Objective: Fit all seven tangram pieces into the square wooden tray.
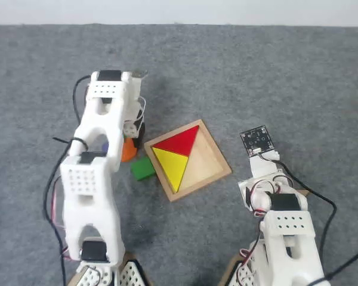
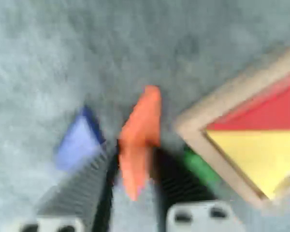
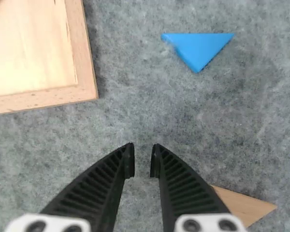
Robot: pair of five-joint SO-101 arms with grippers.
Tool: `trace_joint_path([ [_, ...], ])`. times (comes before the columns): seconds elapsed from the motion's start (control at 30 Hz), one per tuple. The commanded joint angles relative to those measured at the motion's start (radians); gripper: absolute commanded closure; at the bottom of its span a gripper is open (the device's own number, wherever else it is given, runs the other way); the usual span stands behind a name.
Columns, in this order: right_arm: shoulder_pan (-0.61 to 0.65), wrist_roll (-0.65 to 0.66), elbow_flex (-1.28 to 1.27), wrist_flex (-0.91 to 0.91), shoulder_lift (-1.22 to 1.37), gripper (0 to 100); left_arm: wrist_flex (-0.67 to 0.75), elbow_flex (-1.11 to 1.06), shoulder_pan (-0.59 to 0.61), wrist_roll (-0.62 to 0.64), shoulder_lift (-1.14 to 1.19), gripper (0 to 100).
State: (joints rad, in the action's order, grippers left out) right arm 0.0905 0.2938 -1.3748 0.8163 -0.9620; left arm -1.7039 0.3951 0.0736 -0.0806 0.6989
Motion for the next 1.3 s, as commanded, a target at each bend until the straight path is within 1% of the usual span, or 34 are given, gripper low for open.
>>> trace_joint_path([
  [0.0, -0.005, -0.011, 0.008, -0.021, -0.022, 91.1, 0.031, -0.165, -0.026, -0.008, -0.241, 99],
  [0.03, -0.005, -0.011, 0.008, -0.021, -0.022, 91.1, 0.038, -0.202, -0.044, -0.003, -0.293, 99],
  [0.17, -0.005, -0.011, 0.008, -0.021, -0.022, 91.1, 0.097, -0.303, -0.135, 0.083, -0.44, 99],
  [0.23, -0.005, -0.011, 0.008, -0.021, -0.022, 91.1, 0.132, -0.312, -0.15, 0.121, -0.454, 98],
  [0.3, -0.005, -0.011, 0.008, -0.016, -0.022, 91.1, 0.155, -0.311, -0.14, 0.14, -0.442, 97],
  [0.4, -0.005, -0.011, 0.008, -0.013, -0.022, 91.1, 0.164, -0.309, -0.086, 0.124, -0.391, 87],
  [0.47, -0.005, -0.009, 0.008, -0.013, -0.022, 91.1, 0.186, -0.308, -0.043, 0.091, -0.353, 84],
  [0.57, -0.005, -0.008, 0.008, -0.013, -0.022, 91.1, 0.229, -0.308, 0.018, 0.063, -0.304, 85],
  [0.67, -0.005, -0.006, 0.008, -0.013, -0.022, 91.1, 0.252, -0.308, 0.04, 0.04, -0.255, 85],
  [1.0, -0.005, -0.006, 0.008, -0.016, -0.022, 91.1, 0.267, -0.305, -0.012, 0.029, -0.133, 84],
  [1.13, -0.005, -0.006, 0.008, -0.013, -0.022, 91.1, 0.27, -0.305, -0.006, 0.031, -0.063, 84],
  [1.27, -0.005, -0.005, 0.008, -0.013, -0.022, 91.1, 0.265, -0.289, 0.009, 0.028, -0.054, 85],
])
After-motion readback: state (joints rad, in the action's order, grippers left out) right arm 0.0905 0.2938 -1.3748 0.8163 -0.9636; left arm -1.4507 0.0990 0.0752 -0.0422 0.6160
